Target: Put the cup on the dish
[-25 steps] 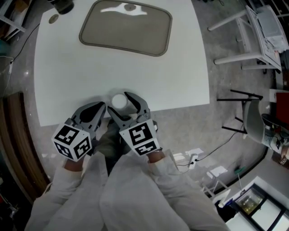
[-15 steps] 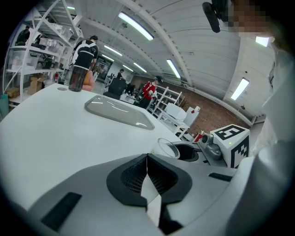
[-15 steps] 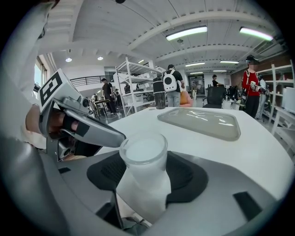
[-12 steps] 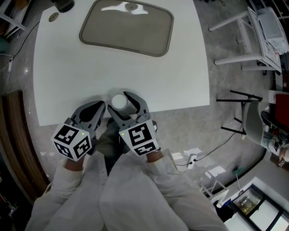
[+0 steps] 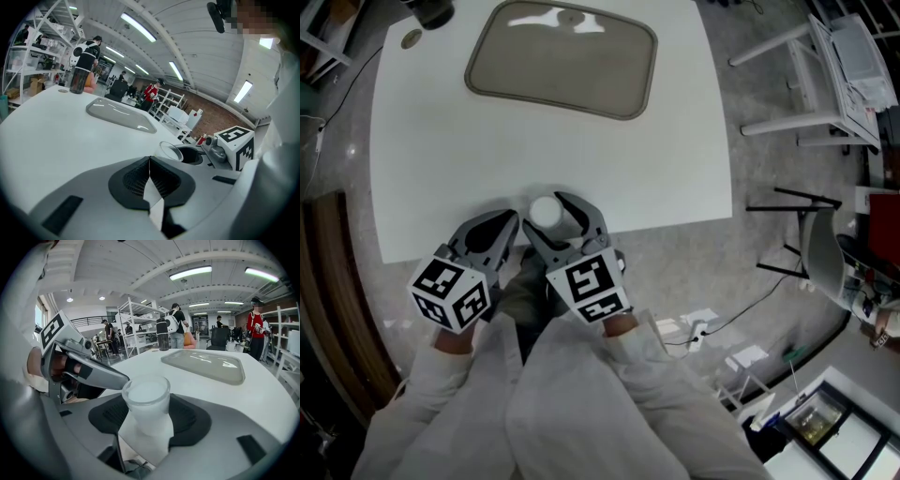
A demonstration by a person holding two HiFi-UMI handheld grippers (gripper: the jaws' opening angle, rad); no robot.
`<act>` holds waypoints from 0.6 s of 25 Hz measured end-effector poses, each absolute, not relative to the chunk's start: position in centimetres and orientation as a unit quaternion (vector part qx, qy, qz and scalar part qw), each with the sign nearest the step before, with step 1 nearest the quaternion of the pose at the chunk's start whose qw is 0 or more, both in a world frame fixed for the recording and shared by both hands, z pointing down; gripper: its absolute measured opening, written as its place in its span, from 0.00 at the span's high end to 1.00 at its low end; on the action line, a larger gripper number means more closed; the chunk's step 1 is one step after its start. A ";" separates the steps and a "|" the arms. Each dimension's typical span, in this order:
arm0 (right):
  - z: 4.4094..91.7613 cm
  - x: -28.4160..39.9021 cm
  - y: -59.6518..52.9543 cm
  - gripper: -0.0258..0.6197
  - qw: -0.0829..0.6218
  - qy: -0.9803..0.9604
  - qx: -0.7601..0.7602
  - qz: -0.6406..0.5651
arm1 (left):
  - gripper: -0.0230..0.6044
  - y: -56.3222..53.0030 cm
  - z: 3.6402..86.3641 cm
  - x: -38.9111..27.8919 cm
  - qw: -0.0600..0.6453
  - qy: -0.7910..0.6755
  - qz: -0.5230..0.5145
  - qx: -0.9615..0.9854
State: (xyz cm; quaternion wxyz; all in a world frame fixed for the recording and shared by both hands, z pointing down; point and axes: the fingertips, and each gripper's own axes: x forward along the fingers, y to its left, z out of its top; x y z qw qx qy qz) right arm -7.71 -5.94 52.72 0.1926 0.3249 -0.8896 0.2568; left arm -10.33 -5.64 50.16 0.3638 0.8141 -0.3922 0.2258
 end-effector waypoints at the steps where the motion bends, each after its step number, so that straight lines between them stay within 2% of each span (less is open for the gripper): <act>1: 52.5 -7.8 -5.9 0.53 0.192 -0.890 0.324 0.255 | 0.95 -5.7 50.0 -10.4 0.362 -0.392 0.225 0.815; 15: 46.1 -8.6 -6.8 0.53 0.175 -0.902 0.328 0.218 | 0.95 -7.2 45.0 -11.6 0.309 -0.380 0.213 0.846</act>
